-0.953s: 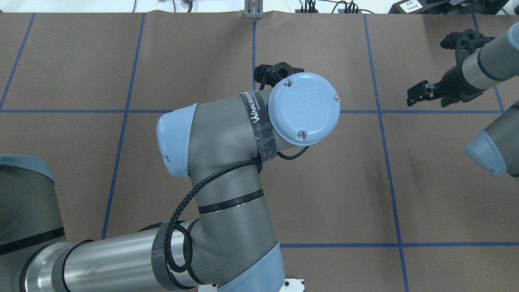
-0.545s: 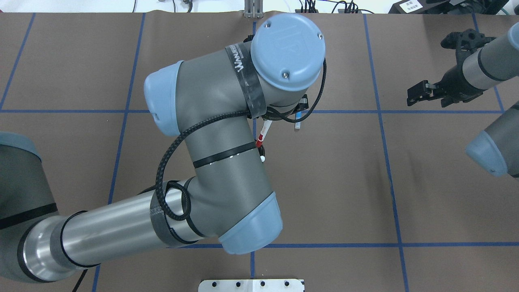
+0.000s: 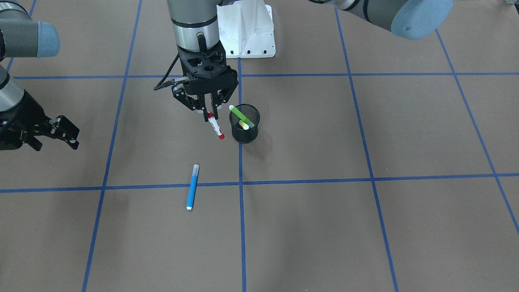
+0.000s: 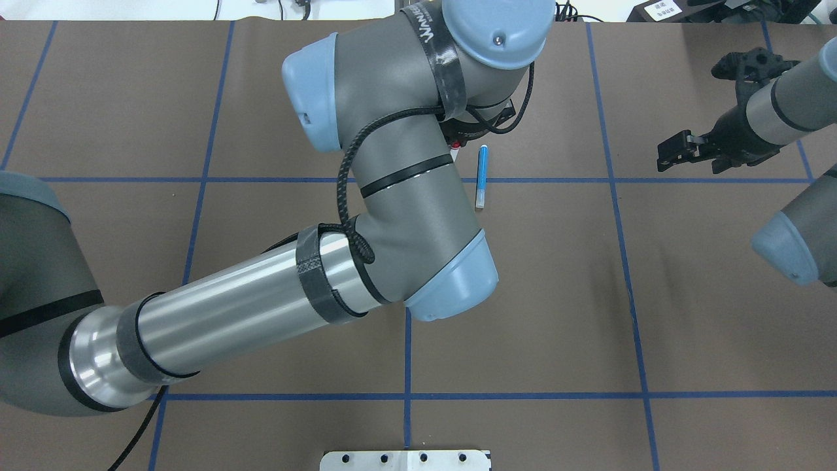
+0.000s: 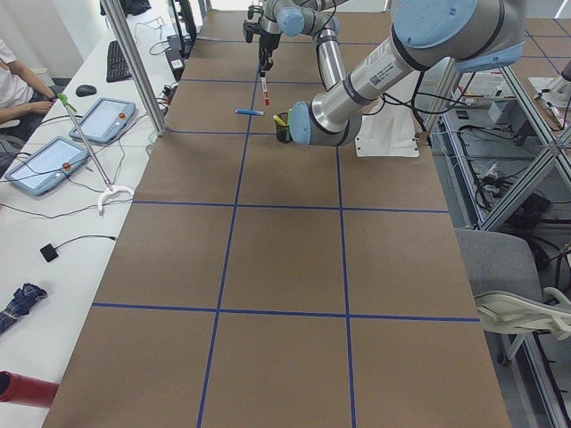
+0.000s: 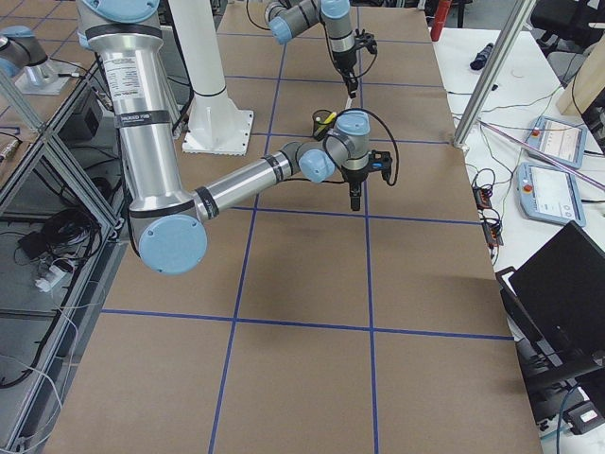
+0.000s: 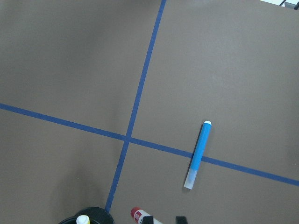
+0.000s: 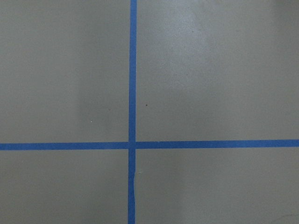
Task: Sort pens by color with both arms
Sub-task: 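Lift the red-capped marker out of the cup with the left gripper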
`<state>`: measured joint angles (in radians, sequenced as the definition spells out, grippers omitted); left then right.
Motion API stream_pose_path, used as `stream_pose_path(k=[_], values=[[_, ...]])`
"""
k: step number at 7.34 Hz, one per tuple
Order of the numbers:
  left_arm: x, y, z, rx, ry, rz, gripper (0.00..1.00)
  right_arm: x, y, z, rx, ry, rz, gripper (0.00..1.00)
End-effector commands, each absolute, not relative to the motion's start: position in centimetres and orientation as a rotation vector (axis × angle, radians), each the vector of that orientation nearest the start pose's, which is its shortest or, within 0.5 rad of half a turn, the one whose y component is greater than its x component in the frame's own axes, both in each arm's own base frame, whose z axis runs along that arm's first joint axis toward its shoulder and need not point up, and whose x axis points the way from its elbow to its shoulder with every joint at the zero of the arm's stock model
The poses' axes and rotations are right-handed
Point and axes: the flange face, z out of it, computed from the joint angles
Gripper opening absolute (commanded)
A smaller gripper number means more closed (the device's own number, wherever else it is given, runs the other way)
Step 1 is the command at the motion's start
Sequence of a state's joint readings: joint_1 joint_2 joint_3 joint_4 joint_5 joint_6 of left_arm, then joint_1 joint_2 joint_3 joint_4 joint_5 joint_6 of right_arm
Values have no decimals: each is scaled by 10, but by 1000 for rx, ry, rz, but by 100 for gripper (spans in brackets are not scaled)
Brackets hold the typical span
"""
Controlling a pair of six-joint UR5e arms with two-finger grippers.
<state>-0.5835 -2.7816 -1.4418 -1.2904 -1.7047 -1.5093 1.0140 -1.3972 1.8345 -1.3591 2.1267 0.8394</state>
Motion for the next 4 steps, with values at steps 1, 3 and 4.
stream_pose_path(k=[1, 3, 4], values=[[565, -534, -39, 14, 734, -584, 0, -227, -517, 422, 139, -816, 87, 98], [569, -567, -22, -128, 705, -689, 0, -226, -516, 422, 139, -816, 89, 98], [579, -581, -12, -253, 734, -735, 0, -226, -516, 422, 138, -816, 90, 98]])
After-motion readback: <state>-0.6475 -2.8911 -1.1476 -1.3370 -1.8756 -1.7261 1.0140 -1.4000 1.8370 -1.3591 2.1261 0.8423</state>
